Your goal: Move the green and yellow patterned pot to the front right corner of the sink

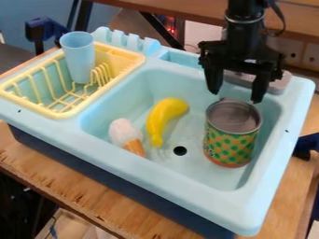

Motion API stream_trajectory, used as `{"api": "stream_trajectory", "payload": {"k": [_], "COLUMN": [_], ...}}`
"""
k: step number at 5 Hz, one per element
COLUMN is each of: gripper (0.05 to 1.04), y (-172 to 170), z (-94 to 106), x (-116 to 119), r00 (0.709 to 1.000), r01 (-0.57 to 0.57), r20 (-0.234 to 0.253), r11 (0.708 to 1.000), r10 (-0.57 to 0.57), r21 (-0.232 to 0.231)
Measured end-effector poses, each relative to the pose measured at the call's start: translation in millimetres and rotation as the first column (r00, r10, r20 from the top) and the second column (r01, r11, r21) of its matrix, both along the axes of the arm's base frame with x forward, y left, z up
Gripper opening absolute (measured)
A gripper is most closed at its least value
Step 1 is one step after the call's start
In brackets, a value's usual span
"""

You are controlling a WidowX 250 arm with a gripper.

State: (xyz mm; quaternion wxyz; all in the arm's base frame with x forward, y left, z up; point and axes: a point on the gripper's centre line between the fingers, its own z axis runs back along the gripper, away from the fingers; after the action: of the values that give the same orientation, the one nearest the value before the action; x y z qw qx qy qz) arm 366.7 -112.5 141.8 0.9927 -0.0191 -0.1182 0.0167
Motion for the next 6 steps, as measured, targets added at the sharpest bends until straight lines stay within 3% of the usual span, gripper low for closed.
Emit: {"api": "stream_trajectory", "payload": {"k": [3, 4, 5, 6], "gripper": [1.001, 1.001, 1.001, 1.001], "y": [-2, -3, -4, -12], "z": [-6.7, -28.1, -38.3, -37.3], "x": [-4, -29, -44, -54], "r00": [0.994, 0.996, 0.991, 0.990], "r01": [-0.098, -0.071, -0.063, -0.036], "r20": [0.042, -0.061, -0.118, -0.134], "r11": [0.994, 0.997, 0.998, 0.999], "r10": [0.100, 0.071, 0.066, 0.040], "r21": [-0.045, 0.006, 0.031, 0.033]}}
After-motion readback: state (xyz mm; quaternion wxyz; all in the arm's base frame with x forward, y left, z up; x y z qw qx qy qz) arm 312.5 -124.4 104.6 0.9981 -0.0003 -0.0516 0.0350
